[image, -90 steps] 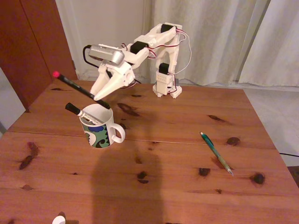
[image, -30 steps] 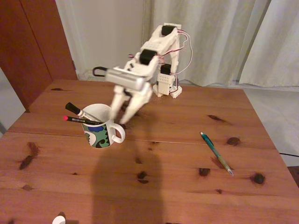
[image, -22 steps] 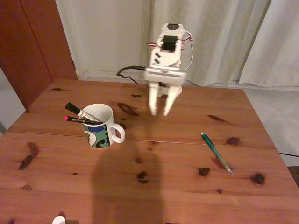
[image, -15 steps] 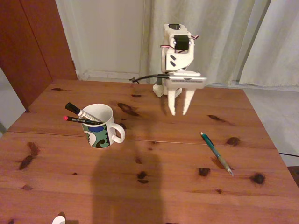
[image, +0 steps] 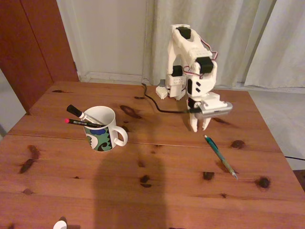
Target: Clean up the desk and place the pens and markers into the cup
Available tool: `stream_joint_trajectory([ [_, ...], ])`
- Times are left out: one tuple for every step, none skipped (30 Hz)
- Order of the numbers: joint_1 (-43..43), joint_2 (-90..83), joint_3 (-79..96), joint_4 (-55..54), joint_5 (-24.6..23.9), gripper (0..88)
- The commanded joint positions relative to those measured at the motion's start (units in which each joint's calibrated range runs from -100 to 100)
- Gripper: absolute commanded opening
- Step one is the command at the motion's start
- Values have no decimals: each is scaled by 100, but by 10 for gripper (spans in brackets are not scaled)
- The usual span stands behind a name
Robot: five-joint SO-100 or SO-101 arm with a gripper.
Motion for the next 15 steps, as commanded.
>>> stream_joint_trajectory([
  [-137,340,-473,-37,-19,115],
  [-161,456,-527,-37,-56,115],
  [-202,555,-581,-37,-93,115],
  [-242,646,-626,-46,-108,115],
  [-274,729,-680,-46,-114,115],
  [-298,803,-725,-46,-114,115],
  [-322,861,-780,-46,-114,115],
  [-330,911,-825,-46,-114,116],
  [-354,944,-879,-46,-119,116],
  [-362,977,-942,-54,-150,116],
  [-387,993,-1014,-54,-192,116],
  [-419,1002,-1104,-63,-245,116],
  [-427,1002,-1212,-72,-313,116],
  [-435,1002,-1293,-106,-365,116],
  [-435,1010,-1357,-141,-407,116],
])
